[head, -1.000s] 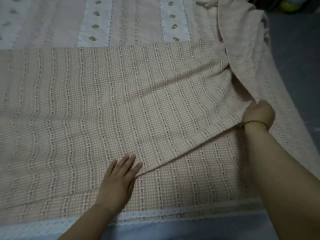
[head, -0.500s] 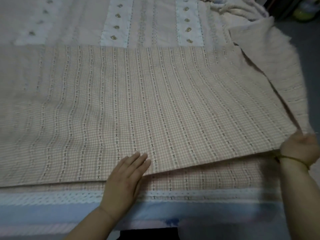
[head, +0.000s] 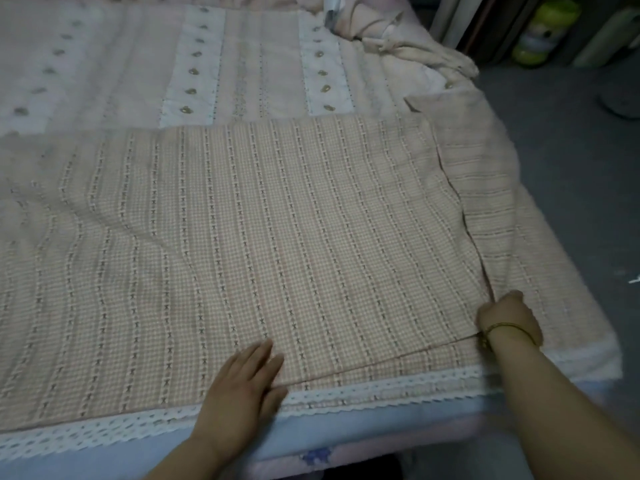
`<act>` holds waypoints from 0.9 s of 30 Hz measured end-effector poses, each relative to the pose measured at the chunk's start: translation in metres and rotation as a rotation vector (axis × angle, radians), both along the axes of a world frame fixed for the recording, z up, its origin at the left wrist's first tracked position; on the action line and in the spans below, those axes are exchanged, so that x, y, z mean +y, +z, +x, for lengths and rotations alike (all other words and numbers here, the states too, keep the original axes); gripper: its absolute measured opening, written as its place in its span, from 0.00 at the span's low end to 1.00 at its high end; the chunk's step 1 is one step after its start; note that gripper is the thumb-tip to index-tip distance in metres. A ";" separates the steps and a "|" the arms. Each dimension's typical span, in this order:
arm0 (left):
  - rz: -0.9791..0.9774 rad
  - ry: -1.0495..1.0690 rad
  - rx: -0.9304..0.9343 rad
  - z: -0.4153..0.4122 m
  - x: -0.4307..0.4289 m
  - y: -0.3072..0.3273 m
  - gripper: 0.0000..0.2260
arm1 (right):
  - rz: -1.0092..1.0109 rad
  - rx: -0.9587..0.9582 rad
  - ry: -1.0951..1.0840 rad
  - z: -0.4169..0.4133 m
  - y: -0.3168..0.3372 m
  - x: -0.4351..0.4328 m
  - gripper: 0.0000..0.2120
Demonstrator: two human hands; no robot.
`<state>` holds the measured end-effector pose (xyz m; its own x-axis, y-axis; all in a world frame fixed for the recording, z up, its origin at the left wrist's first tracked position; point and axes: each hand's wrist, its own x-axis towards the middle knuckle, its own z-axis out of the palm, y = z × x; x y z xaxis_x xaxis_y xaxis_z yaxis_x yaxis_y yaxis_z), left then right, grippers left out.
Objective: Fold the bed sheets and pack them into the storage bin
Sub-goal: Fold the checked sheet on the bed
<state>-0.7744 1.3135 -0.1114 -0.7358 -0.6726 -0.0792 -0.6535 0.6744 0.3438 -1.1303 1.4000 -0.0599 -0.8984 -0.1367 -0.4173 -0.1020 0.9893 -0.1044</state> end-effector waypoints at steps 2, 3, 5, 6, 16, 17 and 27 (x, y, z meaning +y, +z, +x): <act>-0.006 0.007 0.020 -0.024 0.004 -0.001 0.33 | 0.006 0.028 0.091 -0.012 0.001 -0.002 0.21; -0.017 0.002 0.021 -0.038 0.006 -0.002 0.33 | 0.002 0.048 0.132 -0.020 -0.001 -0.004 0.20; -0.041 -0.008 0.009 -0.078 0.013 0.000 0.33 | 0.016 0.078 0.210 -0.044 -0.005 -0.004 0.20; -0.033 -0.005 0.003 -0.096 0.015 0.003 0.33 | 0.014 0.089 0.267 -0.052 -0.005 -0.005 0.20; 0.027 0.077 0.071 -0.286 0.084 -0.005 0.26 | -0.096 0.251 0.988 -0.140 -0.023 -0.045 0.14; -0.001 0.103 0.084 -0.289 0.084 -0.005 0.28 | -0.111 0.197 0.990 -0.148 -0.019 -0.052 0.15; -0.067 0.050 0.210 -0.290 0.087 0.023 0.17 | -0.870 0.096 -0.015 -0.200 0.021 0.012 0.14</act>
